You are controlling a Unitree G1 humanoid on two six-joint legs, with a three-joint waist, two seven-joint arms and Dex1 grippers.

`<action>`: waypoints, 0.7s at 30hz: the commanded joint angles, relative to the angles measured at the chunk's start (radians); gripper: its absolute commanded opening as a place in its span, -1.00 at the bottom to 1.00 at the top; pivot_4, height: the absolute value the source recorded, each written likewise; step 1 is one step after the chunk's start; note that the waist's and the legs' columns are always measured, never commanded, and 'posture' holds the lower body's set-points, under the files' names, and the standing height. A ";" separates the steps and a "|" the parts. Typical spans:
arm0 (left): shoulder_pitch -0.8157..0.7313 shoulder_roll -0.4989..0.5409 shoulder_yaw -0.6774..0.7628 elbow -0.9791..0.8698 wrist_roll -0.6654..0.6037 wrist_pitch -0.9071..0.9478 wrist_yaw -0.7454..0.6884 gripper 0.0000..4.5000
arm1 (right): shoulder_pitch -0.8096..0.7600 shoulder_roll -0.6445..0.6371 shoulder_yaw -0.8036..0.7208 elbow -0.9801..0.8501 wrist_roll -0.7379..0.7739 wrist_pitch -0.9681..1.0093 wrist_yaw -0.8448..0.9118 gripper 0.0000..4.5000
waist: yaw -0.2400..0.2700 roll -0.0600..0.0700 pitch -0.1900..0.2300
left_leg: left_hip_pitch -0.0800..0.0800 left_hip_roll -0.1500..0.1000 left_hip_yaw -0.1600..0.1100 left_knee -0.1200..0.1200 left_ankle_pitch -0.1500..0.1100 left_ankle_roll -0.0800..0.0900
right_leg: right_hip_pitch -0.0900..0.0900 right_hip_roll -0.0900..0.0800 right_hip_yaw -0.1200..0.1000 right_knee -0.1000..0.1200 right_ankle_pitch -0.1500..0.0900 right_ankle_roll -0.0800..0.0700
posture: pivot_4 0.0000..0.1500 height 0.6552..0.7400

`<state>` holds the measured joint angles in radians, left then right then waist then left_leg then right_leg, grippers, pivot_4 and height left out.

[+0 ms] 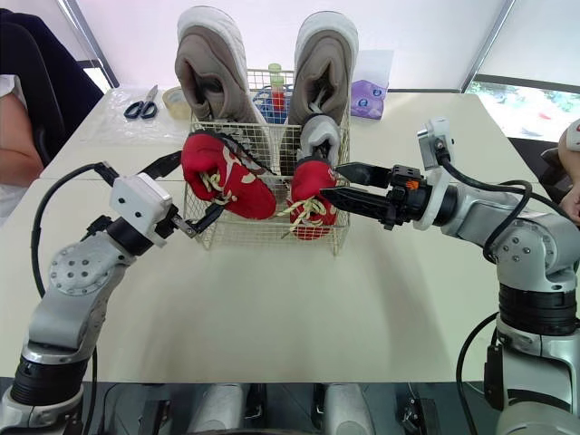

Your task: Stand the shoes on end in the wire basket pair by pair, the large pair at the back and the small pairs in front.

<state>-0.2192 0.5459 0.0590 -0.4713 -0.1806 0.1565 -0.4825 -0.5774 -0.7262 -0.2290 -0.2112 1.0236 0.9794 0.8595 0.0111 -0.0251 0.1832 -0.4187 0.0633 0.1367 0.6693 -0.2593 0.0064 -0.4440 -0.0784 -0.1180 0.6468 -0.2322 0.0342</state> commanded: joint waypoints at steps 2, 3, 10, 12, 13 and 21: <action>-0.017 -0.005 0.012 -0.017 0.004 -0.040 -0.008 0.98 | 0.001 -0.002 -0.042 -0.042 0.017 -0.024 -0.019 1.00 | 0.001 0.000 0.000 | 0.000 0.000 0.000 0.000 0.000 0.000 | 0.000 0.000 0.000 0.000 0.000 0.000 | 1.00 0.90; -0.018 -0.008 0.009 -0.016 0.006 -0.041 -0.007 0.98 | 0.002 -0.001 -0.043 -0.043 0.018 -0.025 -0.023 1.00 | 0.001 0.000 0.000 | 0.000 0.000 0.000 0.000 0.000 0.000 | 0.000 0.000 0.000 0.000 0.000 0.000 | 1.00 0.90; -0.010 0.030 0.004 -0.044 0.046 -0.066 -0.042 0.98 | 0.001 0.002 -0.039 -0.049 0.019 -0.026 -0.037 1.00 | 0.001 0.000 0.000 | 0.000 0.000 0.000 0.000 0.000 0.000 | 0.000 0.000 0.000 0.000 0.000 0.000 | 1.00 0.90; -0.003 0.073 0.020 -0.084 0.009 -0.030 -0.093 0.98 | -0.002 0.001 -0.035 -0.048 0.017 -0.026 -0.037 1.00 | 0.001 0.000 0.000 | 0.000 0.000 0.000 0.000 0.000 0.000 | 0.000 0.000 0.000 0.000 0.000 0.000 | 1.00 0.90; 0.006 0.094 0.034 -0.104 -0.016 -0.001 -0.113 0.98 | -0.002 -0.001 -0.034 -0.047 0.016 -0.026 -0.036 1.00 | 0.001 0.000 0.000 | 0.000 0.000 0.000 0.000 0.000 0.000 | 0.000 0.000 0.000 0.000 0.000 0.000 | 1.00 0.90; 0.066 0.217 0.209 -0.251 -0.229 0.242 -0.176 0.98 | 0.018 -0.007 -0.033 -0.040 0.007 -0.037 -0.017 1.00 | 0.000 0.000 0.000 | 0.000 0.000 0.000 0.000 0.000 0.000 | 0.000 -0.001 0.000 0.000 0.000 0.000 | 1.00 0.90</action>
<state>-0.1519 0.7418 0.2018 -0.6626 -0.3419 0.3482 -0.6489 -0.5579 -0.7260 -0.2398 -0.2319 1.0246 0.9595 0.8319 0.0111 -0.0247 0.1834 -0.4186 0.0635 0.1365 0.6692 -0.2593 0.0063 -0.4440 -0.0788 -0.1177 0.6467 -0.2324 0.0343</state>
